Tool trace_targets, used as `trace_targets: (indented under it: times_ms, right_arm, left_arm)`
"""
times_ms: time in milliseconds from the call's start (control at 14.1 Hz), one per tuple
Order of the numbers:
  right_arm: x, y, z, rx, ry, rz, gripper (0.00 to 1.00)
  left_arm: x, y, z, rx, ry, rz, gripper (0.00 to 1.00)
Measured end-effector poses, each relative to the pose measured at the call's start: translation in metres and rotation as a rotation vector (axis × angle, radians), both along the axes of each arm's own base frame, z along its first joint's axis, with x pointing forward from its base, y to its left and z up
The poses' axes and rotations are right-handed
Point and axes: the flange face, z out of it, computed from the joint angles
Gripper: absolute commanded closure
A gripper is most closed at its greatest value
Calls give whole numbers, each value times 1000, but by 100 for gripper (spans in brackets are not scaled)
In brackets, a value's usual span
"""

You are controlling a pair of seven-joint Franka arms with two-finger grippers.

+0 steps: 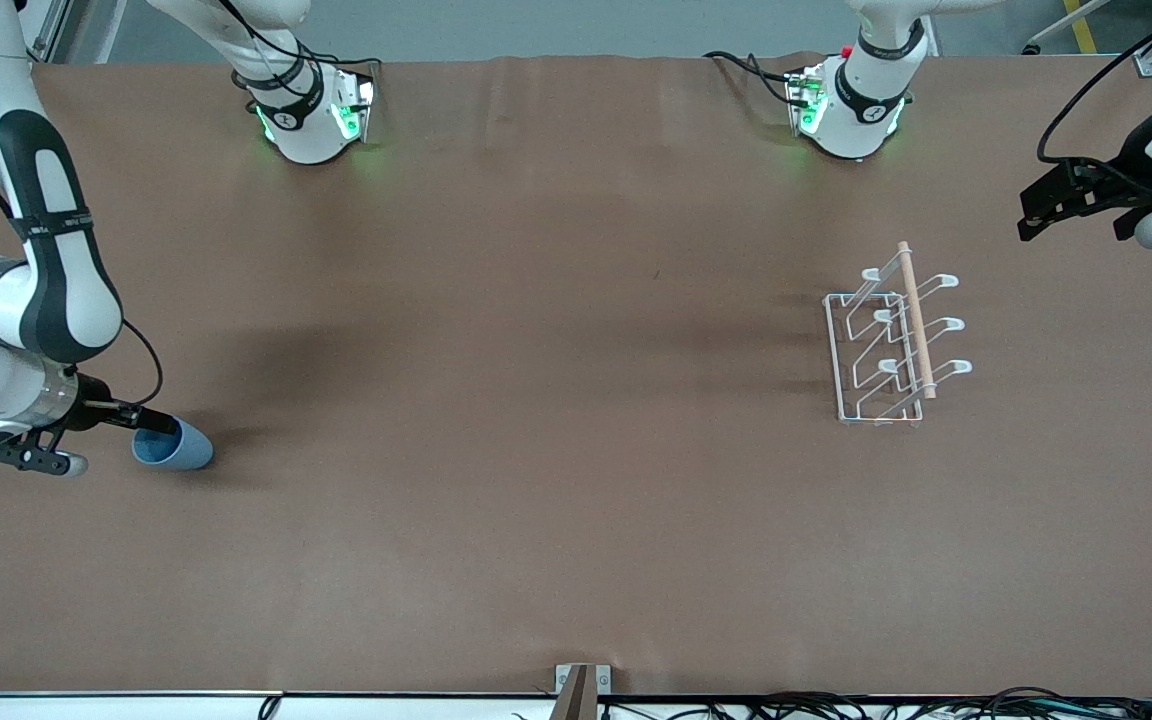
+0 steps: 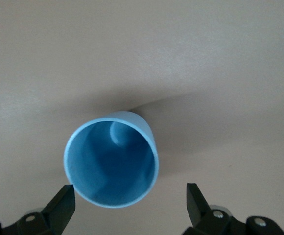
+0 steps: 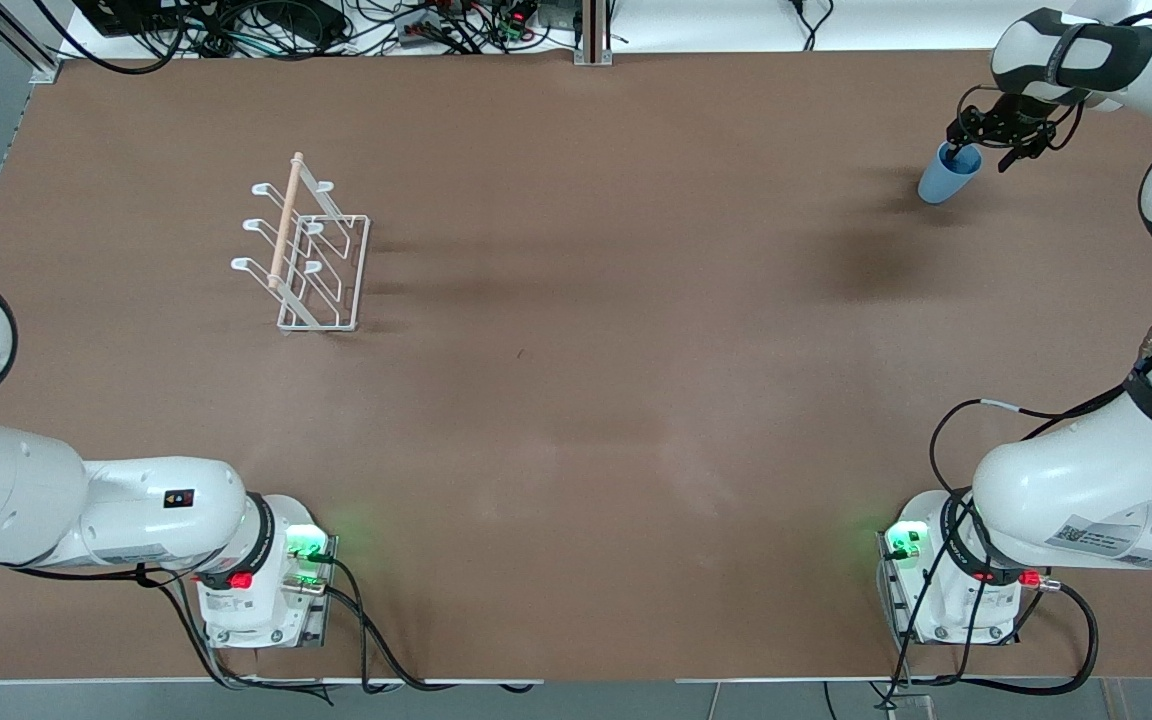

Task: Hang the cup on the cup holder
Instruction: 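Lower the right gripper around the blue cup's side and close it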

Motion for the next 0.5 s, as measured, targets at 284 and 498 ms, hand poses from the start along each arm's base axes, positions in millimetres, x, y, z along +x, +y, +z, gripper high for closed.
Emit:
trace_targets:
  times_ms: [284, 498]
  right_arm:
    - [2, -7, -14, -7, -22, -13, 7]
    - [4, -11, -34, -14, -33, -22, 84]
  left_arm:
    - [0, -1, -1, 0, 3, -1, 0]
    - [0, -2, -1, -4, 4, -3, 0]
